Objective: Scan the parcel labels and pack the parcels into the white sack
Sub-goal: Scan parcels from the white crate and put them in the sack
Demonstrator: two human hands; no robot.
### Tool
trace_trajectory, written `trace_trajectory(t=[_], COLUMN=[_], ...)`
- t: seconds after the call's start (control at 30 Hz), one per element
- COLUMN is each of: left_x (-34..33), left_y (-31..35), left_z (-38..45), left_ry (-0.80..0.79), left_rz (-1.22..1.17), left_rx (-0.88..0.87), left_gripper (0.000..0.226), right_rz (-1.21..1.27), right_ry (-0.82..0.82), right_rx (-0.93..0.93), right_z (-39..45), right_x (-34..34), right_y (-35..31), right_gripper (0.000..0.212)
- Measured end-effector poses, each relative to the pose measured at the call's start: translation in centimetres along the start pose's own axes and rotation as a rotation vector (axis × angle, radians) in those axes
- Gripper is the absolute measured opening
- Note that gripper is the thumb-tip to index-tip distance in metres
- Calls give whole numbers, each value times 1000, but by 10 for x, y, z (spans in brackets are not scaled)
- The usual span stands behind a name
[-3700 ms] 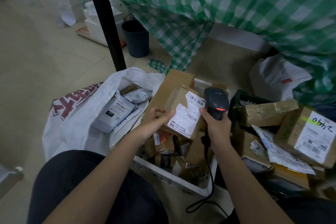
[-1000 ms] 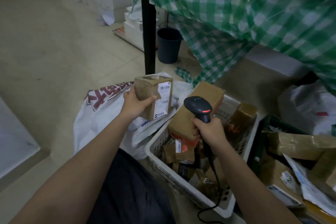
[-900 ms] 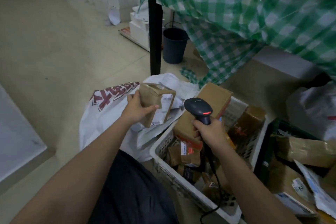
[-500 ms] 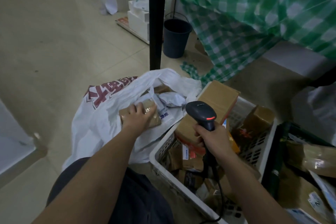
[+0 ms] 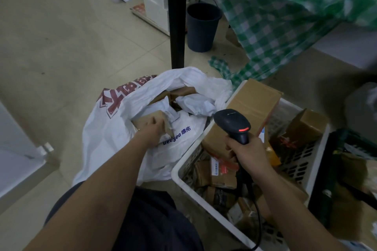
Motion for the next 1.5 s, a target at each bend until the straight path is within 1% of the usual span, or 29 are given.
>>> trace_trajectory(t=[0.07,0.1,0.17,0.23,0.3,0.4,0.47,0.57,0.63,0.73,0.8,1.07,1.17,1.27,1.33,1.4,1.5], left_x=[27,39,55,64,61,40,27,8,0,2,9,29,26,18,16,14,7], left_y=[20,33,62,95,127,172,201,233,255,291,312,404,440,467,477,484,492], left_z=[-9,-16,-30,-45,-53,-58,-60,-61,-63,-67,-67,-43,-27,-11,0,12,26], left_ry=[193,265,336,372,342,257,245,214,185,189,209,152,100,69,91,125,115], left_rz=[-58,-83,-173,-309,-416,-432,-370,-239,-198,-231,-243,-248,-249,-252,-276,-289,-280], left_rx=[-74,-109,-171,-252,-317,-360,-377,-341,-357,-446,-488,-551,-547,-504,-451,-410,-346], left_gripper=[48,44,43,43,45,51,56,66,67,66,64,71,73,78,79,79,85], right_rz=[31,46,80,122,166,196,226,240,243,239,262,491,543,543,543,557,581], right_ry=[16,25,51,87,133,192,223,285,308,358,413,590,596,602,620,619,595], right_rx=[-16,-30,-55,-77,-104,-147,-155,-150,-135,-128,-108,-76,-64,-74,-83,-101,-114], right_z=[-2,-3,-7,-12,-19,-31,-39,-53,-61,-70,-74,-73,-65,-54,-47,-41,-35], right_x=[7,11,22,36,53,81,97,121,134,155,169,223,243,262,273,279,283], right_y=[5,8,16,24,35,51,58,65,69,75,76,70,66,68,74,81,91], right_gripper=[12,12,12,13,14,16,14,11,10,13,11,8,6,9,14,14,12])
Point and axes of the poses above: each hand's wrist, its own z-axis towards the middle knuckle, its own x-axis out of the back of the hand, y = z × x, the point moved 9 cm from there along z, towards the middle knuckle, and after that the axes turned 4 degrees about -y, right-handed, at the moved point
